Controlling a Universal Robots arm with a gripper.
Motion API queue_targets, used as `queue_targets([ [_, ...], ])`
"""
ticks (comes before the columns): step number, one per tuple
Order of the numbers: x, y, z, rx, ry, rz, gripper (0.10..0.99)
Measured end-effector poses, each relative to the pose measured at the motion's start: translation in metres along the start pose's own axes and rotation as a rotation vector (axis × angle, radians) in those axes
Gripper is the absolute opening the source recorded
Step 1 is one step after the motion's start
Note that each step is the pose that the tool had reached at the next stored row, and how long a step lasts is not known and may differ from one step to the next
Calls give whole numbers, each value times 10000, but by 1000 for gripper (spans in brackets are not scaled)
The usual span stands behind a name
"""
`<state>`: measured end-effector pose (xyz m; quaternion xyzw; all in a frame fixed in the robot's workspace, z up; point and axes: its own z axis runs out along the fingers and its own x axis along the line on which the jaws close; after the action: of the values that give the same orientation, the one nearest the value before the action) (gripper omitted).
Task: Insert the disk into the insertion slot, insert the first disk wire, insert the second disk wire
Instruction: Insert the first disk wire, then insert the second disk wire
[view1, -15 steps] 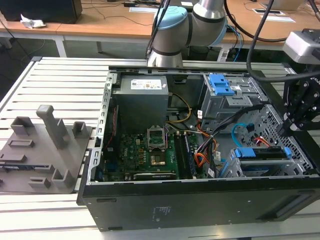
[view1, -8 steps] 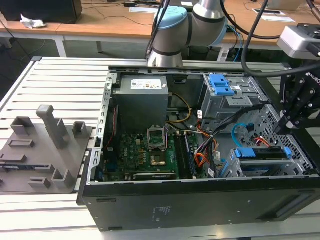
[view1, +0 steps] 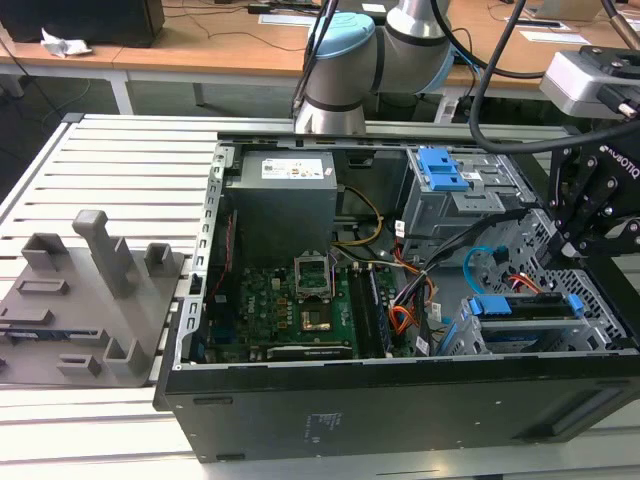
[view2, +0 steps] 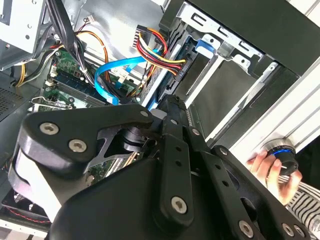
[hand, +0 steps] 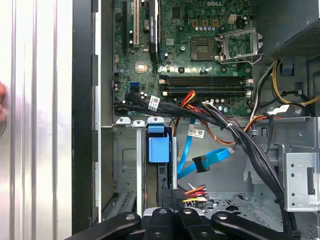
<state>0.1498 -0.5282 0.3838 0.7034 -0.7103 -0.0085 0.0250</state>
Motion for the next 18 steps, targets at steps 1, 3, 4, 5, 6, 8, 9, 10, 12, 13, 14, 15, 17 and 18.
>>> queue_targets([
  [1,0,0,0,0,0,0,106],
  [3,0,1,0,0,0,0,106],
  [4,0,2,0,0,0,0,106],
  [5,0,3,0,0,0,0,106],
  [6,0,3,0,0,0,0,106],
  [8,0,4,0,0,0,1,169],
  [9,0,4,0,0,0,0,302],
  [10,-1,4,0,0,0,0,302],
  [12,-23,5,0,0,0,1,302],
  [13,-69,6,-1,0,1,3,302],
  [14,-139,6,0,0,1,1,302],
  [15,-194,8,5,0,0,1,302],
  [17,-266,44,27,0,-1,-19,302],
  [18,-294,96,52,0,3,-39,302],
])
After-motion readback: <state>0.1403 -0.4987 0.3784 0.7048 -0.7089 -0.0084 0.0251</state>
